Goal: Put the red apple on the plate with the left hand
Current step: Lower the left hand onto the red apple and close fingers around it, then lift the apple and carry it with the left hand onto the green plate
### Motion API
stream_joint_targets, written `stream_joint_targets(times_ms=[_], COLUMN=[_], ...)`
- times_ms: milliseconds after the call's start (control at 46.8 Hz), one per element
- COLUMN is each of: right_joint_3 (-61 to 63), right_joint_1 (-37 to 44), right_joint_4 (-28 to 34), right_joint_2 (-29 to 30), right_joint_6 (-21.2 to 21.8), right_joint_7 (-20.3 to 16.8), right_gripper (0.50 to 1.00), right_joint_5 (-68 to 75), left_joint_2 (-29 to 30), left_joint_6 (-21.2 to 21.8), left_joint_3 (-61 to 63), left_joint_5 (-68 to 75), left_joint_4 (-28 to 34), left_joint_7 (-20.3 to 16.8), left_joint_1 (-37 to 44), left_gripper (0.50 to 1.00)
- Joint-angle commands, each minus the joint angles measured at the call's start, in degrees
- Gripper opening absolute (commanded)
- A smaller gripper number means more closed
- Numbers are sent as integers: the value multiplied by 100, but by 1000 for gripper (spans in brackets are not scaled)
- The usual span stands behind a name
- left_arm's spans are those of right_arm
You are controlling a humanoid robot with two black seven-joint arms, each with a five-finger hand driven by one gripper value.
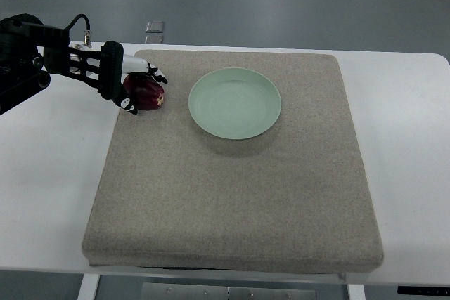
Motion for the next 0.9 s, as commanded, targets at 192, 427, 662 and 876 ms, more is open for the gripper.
stream_joint_targets(times_ms=[192,427,662,876], right_joint_3=[0,0,0,0], right_joint_1=[0,0,0,0], right_joint_4=[-1,-1,8,-1], right_joint_2=[0,0,0,0], right_joint_6=[0,0,0,0], right_joint_7=[0,0,0,0], right_gripper=[932,932,932,930], right_joint_5=[1,1,1,1], left_joint_2=[0,-52,-123,-175], left_joint_6=[8,8,8,17], left_joint_3=[-5,-5,-40,-110], left_joint_5=[-14,-14,-67,-120], left_joint_4=[17,131,210,201], left_joint_7=[0,9,9,18], left_joint_1=[8,140,140,88], left_gripper=[823,735,632,638])
